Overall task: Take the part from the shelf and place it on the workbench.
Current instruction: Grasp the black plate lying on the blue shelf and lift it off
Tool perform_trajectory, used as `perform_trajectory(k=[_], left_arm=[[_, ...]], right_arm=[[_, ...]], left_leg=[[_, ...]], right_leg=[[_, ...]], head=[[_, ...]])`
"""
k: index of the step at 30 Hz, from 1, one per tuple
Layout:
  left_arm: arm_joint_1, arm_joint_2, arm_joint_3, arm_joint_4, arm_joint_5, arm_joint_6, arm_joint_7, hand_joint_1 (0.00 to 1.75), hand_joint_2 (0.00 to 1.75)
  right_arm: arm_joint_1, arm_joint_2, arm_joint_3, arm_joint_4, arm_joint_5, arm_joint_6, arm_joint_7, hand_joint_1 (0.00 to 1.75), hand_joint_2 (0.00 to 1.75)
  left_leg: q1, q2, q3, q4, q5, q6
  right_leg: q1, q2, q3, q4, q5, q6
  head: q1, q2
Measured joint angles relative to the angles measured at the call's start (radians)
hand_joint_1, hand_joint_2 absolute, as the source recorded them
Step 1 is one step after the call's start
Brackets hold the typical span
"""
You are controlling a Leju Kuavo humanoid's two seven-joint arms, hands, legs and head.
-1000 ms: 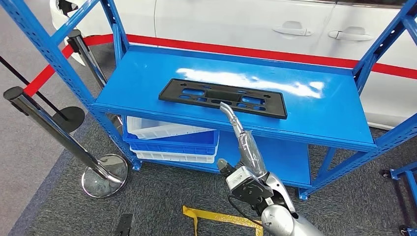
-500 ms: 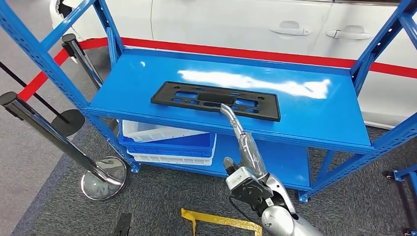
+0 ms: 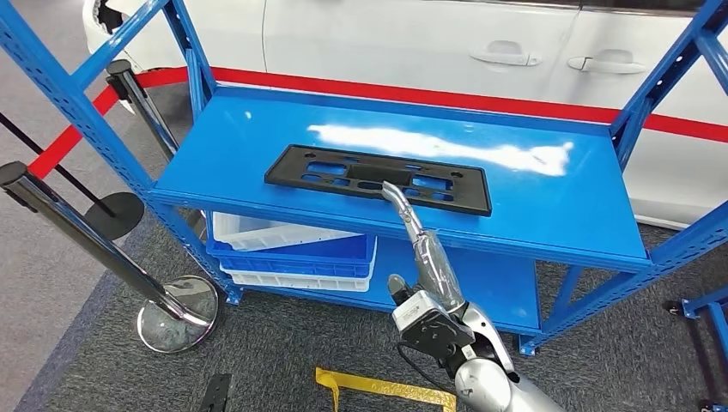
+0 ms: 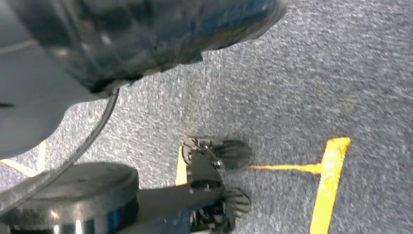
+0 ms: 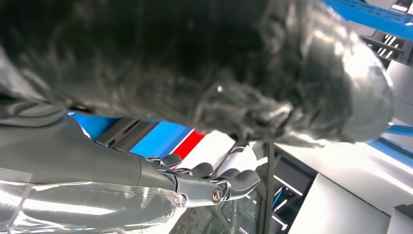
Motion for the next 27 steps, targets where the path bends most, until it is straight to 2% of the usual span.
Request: perform_trajectory(k=[2,4,5,6,7,9,11,14,16,18,20,21,22,23,24,25,26,27], left_arm=[[-0.001,-0.001,-0.001,0.0,0.0,-0.001,0.0,0.0,0.0],[-0.002,-0.001,-0.001,0.0,0.001,-0.002,0.0,0.0,0.0],[-0.002,-0.001,-0.001,0.0,0.002,-0.003,0.0,0.0,0.0],[-0.001,-0.001,-0.002,0.0,0.002,-0.004,0.001,0.0,0.0],[0.001,-0.002,-0.002,0.0,0.003,-0.005,0.001,0.0,0.0],[0.002,-0.004,-0.002,0.0,0.003,-0.006,0.001,0.0,0.0],[0.001,-0.005,-0.003,0.0,0.004,-0.006,-0.001,0.0,0.0],[0.0,-0.005,-0.003,0.0,0.004,-0.006,-0.002,0.0,0.0],[0.0,-0.005,-0.003,0.0,0.004,-0.006,-0.002,0.0,0.0],[-0.001,-0.006,-0.003,0.0,0.003,-0.006,-0.003,0.0,0.0],[-0.001,-0.007,-0.004,0.0,0.003,-0.007,-0.003,0.0,0.0],[0.0,-0.007,-0.004,0.0,0.003,-0.007,-0.003,0.0,0.0],[0.001,-0.007,-0.004,0.0,0.003,-0.007,-0.003,0.0,0.0],[0.001,-0.007,-0.004,0.0,0.003,-0.008,-0.003,0.0,0.0],[0.0,-0.006,-0.004,0.0,0.003,-0.008,-0.004,0.0,0.0],[-0.001,-0.004,-0.004,0.0,0.003,-0.008,-0.004,0.0,0.0],[-0.003,-0.002,-0.005,0.0,0.003,-0.008,-0.005,0.0,0.0],[-0.004,-0.001,-0.005,0.001,0.003,-0.008,-0.005,0.0,0.0]], right_arm=[[-0.001,0.0,0.0,0.0,0.0,0.0,0.0,0.0,0.0],[0.0,0.0,0.0,0.001,0.0,0.001,0.0,0.0,0.0],[0.001,0.0,0.0,0.003,0.0,0.002,0.0,0.0,0.0],[0.002,0.0,0.001,0.005,0.0,0.003,0.0,0.0,0.0],[0.002,0.0,0.001,0.007,0.0,0.005,0.0,0.0,0.0],[0.001,0.0,0.001,0.009,-0.002,0.009,0.0,0.0,0.0],[-0.002,0.001,0.003,0.011,-0.003,0.013,0.0,0.0,0.0],[-0.004,0.003,0.004,0.013,-0.004,0.013,-0.001,0.0,0.0],[-0.005,0.004,0.005,0.013,-0.004,0.014,-0.001,0.0,0.0],[-0.006,0.005,0.006,0.013,-0.004,0.014,-0.001,0.0,0.0],[-0.007,0.005,0.007,0.014,-0.004,0.015,-0.001,0.0,0.0],[-0.006,0.005,0.008,0.015,-0.004,0.015,-0.001,0.0,0.0],[-0.006,0.005,0.008,0.016,-0.004,0.016,-0.001,0.0,0.0],[-0.007,0.006,0.009,0.016,-0.004,0.017,-0.001,0.0,0.0],[-0.007,0.006,0.009,0.016,-0.005,0.018,-0.001,0.0,0.0],[-0.009,0.006,0.009,0.016,-0.006,0.019,-0.001,0.0,0.0],[-0.01,0.007,0.009,0.017,-0.007,0.019,-0.001,0.0,0.0],[-0.011,0.007,0.009,0.017,-0.008,0.019,-0.001,0.0,0.0]], left_leg=[[0.008,0.002,0.013,-0.015,0.004,0.008],[0.008,0.002,0.017,-0.016,0.002,0.011],[0.008,0.002,0.017,-0.014,0.0,0.011],[0.008,0.002,0.018,-0.013,-0.002,0.011],[0.009,0.002,0.019,-0.01,-0.005,0.009],[0.011,0.0,0.023,-0.001,-0.016,0.002],[0.008,-0.002,0.019,0.013,-0.027,-0.01],[0.005,-0.002,0.015,0.017,-0.033,-0.022],[0.008,-0.001,0.009,0.04,-0.052,-0.029],[0.009,0.0,-0.033,0.133,-0.098,-0.035],[0.009,0.0,-0.103,0.258,-0.139,-0.036],[0.008,0.0,-0.126,0.29,-0.138,-0.033],[0.006,0.0,-0.132,0.286,-0.118,-0.028],[0.002,0.0,-0.119,0.245,-0.083,-0.019],[-0.004,0.0,-0.094,0.18,-0.043,-0.005],[-0.01,0.0,-0.067,0.121,-0.015,0.009],[-0.016,0.0,-0.045,0.073,0.002,0.021],[-0.021,0.0,-0.031,0.044,0.005,0.031]], right_leg=[[0.0,-0.001,-0.027,0.061,-0.035,0.009],[-0.004,-0.002,-0.09,0.186,-0.089,0.015],[-0.006,-0.002,-0.12,0.238,-0.102,0.018],[-0.008,-0.003,-0.137,0.262,-0.098,0.02],[-0.009,-0.003,-0.135,0.248,-0.076,0.021],[-0.014,-0.004,-0.085,0.132,-0.008,0.024],[-0.015,-0.003,-0.039,0.034,0.022,0.019],[-0.011,0.0,-0.032,0.017,0.016,-0.002],[-0.013,0.0,-0.027,0.015,0.014,-0.013],[-0.012,-0.001,-0.022,0.013,0.011,-0.022],[-0.007,-0.002,-0.019,0.014,0.007,-0.028],[-0.003,-0.001,-0.016,0.014,0.005,-0.031],[0.001,0.0,-0.013,0.014,0.002,-0.033],[0.006,0.001,-0.007,0.014,-0.001,-0.035],[0.009,0.003,-0.002,0.013,-0.005,-0.036],[0.012,0.003,0.003,0.012,-0.008,-0.036],[0.012,0.003,0.006,0.01,-0.01,-0.035],[0.01,0.003,0.007,0.008,-0.011,-0.032]], head=[[0.002,0.0],[0.005,0.0],[0.005,0.0],[0.005,0.0],[0.006,0.0],[0.006,0.0],[0.006,0.0],[0.004,0.0],[0.003,0.0],[0.001,0.0],[0.0,0.0],[0.0,0.0],[0.0,0.0],[0.0,0.0],[0.0,0.0],[0.003,0.0],[0.005,0.0],[0.006,0.0]])
